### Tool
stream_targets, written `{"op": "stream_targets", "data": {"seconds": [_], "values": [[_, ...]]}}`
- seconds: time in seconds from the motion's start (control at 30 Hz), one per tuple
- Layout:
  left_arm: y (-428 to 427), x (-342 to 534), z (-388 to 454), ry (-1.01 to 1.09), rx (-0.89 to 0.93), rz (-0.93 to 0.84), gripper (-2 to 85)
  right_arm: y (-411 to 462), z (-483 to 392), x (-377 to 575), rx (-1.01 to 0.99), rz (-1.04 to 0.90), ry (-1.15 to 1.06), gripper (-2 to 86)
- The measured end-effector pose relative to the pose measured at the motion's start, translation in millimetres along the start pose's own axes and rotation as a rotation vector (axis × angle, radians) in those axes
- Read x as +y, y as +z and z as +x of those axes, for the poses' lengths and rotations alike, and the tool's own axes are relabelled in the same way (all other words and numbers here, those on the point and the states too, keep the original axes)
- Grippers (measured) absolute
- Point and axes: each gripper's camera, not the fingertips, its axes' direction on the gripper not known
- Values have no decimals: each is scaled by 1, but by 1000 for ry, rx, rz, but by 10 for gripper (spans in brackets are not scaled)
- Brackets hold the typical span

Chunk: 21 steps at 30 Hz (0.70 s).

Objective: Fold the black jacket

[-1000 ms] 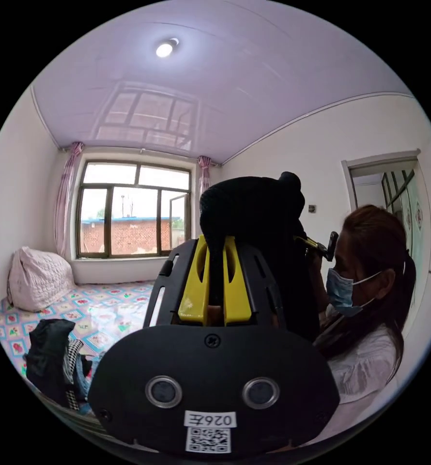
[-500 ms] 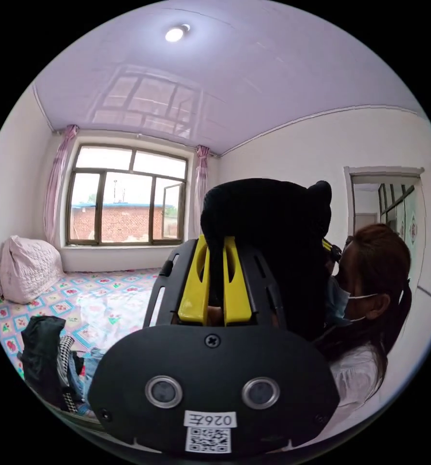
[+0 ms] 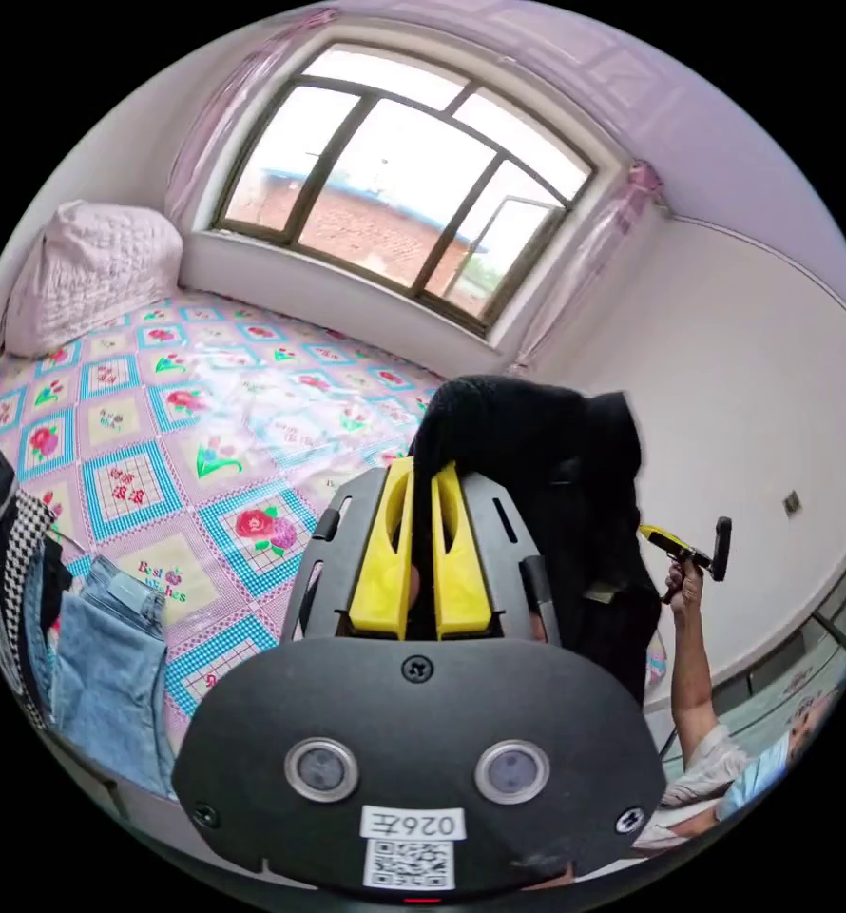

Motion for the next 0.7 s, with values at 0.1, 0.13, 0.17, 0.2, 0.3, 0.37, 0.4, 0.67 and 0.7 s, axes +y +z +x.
{"op": "stream_targets", "data": {"seconds": [0.1,0.13,0.17,0.2,0.3,0.37,0.4,0.67,0.7], "values": [[73,11,-5,52,-71,-73,0,106,60,7,-358,-35,222,48],[103,23,-1,116,-107,-161,-4,114,62,16,-388,4,230,45],[123,40,-1,160,-110,-226,-7,128,60,35,-402,36,218,39],[128,50,-2,175,-91,-233,-8,143,56,55,-396,37,199,36],[126,87,-30,92,96,-203,-9,186,46,118,-435,-38,192,32],[109,103,-66,-47,239,-141,-10,213,37,159,-457,-130,205,32],[104,107,-72,-68,264,-121,-10,229,30,184,-452,-192,209,32],[102,187,-24,38,88,-274,-10,277,-10,263,-283,-334,276,58],[109,189,-19,50,113,-289,-10,284,-14,260,-255,-343,278,58]]}}
